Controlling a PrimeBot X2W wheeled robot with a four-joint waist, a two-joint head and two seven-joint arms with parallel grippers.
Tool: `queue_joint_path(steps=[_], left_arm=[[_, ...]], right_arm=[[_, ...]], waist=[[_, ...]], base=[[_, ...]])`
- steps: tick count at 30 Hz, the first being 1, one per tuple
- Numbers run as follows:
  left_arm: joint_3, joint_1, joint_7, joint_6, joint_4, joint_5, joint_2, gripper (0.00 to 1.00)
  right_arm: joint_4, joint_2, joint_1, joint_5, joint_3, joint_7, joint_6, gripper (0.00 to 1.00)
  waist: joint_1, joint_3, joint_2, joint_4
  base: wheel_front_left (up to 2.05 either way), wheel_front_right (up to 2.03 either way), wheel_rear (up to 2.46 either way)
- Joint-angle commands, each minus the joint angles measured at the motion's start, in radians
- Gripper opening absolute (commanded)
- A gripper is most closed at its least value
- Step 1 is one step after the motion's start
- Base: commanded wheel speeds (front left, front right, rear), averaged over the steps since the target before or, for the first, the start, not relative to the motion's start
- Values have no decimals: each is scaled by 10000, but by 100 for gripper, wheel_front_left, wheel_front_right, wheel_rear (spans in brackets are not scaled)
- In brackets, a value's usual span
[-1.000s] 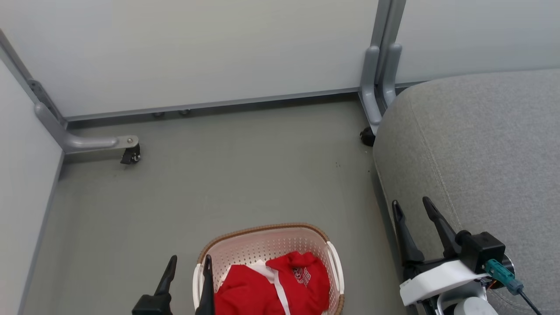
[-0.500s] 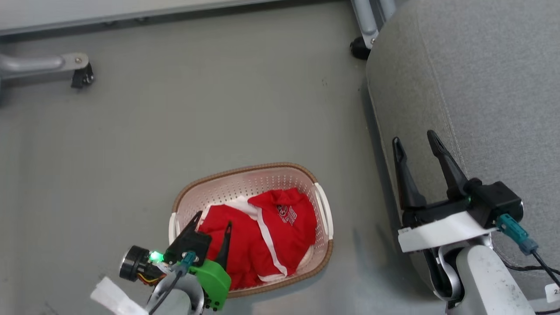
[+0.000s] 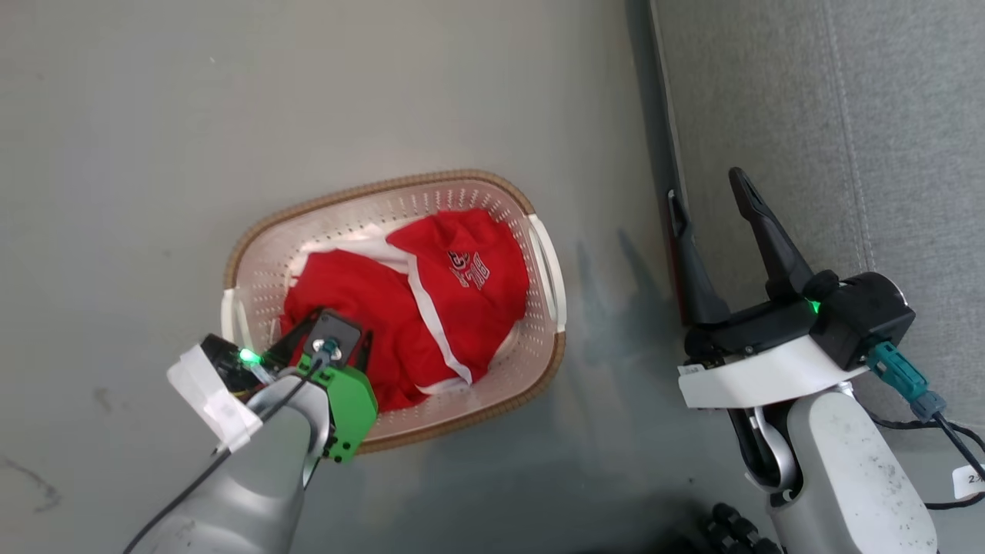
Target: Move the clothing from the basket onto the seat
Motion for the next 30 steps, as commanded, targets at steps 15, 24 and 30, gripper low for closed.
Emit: queue_joint_path(steps=[15, 24, 30], left_arm=[[-393, -1342, 1073, 639, 686, 184, 735, 100], [-500, -2059, 2137, 522, 720, 122, 1173, 100], [-691, -2506, 3245, 495, 730, 211, 1468, 100]], right_arm=[[-394, 161, -659, -405, 772, -32, -1, 100], [-622, 160, -891, 33, 1321, -30, -3, 100], [-746, 158, -1136, 266, 1517, -32, -3, 100]], waist=[[-2, 2306, 0, -1326], [-2, 2924, 0, -1736], [-2, 3367, 0, -2063]], base=[[0, 0, 0], [0, 0, 0], [0, 0, 0]])
